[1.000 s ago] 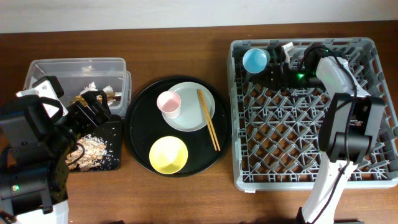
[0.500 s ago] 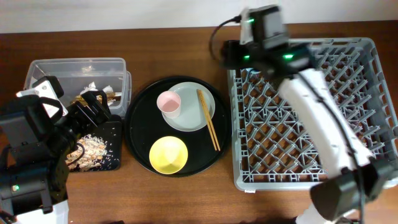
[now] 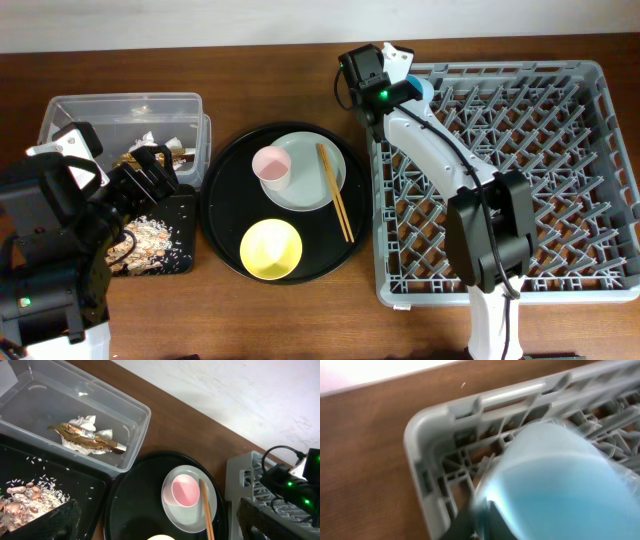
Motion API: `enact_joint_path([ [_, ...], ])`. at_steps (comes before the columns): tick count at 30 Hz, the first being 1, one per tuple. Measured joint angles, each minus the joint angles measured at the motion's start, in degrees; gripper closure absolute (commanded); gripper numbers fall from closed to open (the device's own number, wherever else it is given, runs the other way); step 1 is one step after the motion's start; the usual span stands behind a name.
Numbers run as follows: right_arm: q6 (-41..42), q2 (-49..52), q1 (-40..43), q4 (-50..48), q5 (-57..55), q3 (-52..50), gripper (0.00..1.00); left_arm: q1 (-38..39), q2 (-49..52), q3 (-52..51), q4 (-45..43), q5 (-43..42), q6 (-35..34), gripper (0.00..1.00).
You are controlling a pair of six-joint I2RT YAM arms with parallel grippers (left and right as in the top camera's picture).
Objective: Sort waste into correct bins and load items into the dishwasher rack
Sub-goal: 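Place the blue cup upside down in the rack and release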
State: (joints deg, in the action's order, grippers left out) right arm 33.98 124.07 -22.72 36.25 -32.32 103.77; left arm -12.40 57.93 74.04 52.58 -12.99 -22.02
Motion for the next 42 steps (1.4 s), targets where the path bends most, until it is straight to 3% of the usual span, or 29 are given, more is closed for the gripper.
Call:
enact_joint_path([
  [6, -2.75, -1.95, -0.2, 6.95, -1.92, 0.04, 0.96, 0.0, 0.0, 0.0, 0.04, 0.0, 0.0, 0.01],
  [10, -13.57, -16.48, -0.2, 13.97, 4.02, -0.2, 0.96, 0.0, -0.02, 0.0, 0.11, 0.0, 0.0, 0.01],
  [14, -27.06, -29.55, 3.37, 19.15, 30.14, 0.48, 0.96, 0.0, -0.02, 0.0, 0.0, 0.0, 0.0, 0.01],
  [16, -32.59, -29.22, 8.22, 20.0, 45.31, 0.33, 0.96, 0.0, -0.02, 0.0, -0.04, 0.0, 0.02, 0.01],
  [19, -47.12, -26.97, 18.23, 20.41, 75.28, -3.8, 0.96, 0.0, -0.02, 0.0, -0.02, 0.0, 0.0, 0.01],
  [22, -56.78, -25.86, 23.82, 16.0, 91.91, -12.52, 0.96, 0.0, -0.02, 0.0, -0.02, 0.0, 0.0, 0.01],
  [24, -59.28, -24.65, 25.46, 4.66, 99.54, -19.02, 0.96, 0.0, -0.02, 0.0, 0.0, 0.0, 0.0, 0.01],
  [27, -60.94, -21.29, 25.68, -6.43, 105.81, -25.79, 0.96, 0.0, -0.02, 0.0, -0.07, 0.0, 0.0, 0.01],
  [30, -61.4, -16.24, 25.68, -10.84, 108.19, -27.3, 0.96, 0.0, -0.02, 0.0, -0.04, 0.0, 0.0, 0.01],
  [38, -62.23, -7.1, 28.76, -10.51, 112.1, -27.34, 0.95, 0.0, -0.02, 0.0, 0.0, 0.0, 0.0, 0.01],
  [39, -62.23, -6.8, 29.83, -9.46, 111.93, -27.34, 0.93, 0.0, -0.02, 0.0, -0.02, 0.0, 0.02, 0.01],
  [41, -62.16, -6.43, 31.19, -7.87, 111.56, -27.36, 0.74, 0.0, -0.02, 0.0, -0.02, 0.0, 0.0, 0.01],
  [42, -62.49, -6.34, 31.54, -7.3, 111.38, -27.39, 0.69, 0.0, -0.02, 0.0, -0.02, 0.0, 0.0, 0.01],
])
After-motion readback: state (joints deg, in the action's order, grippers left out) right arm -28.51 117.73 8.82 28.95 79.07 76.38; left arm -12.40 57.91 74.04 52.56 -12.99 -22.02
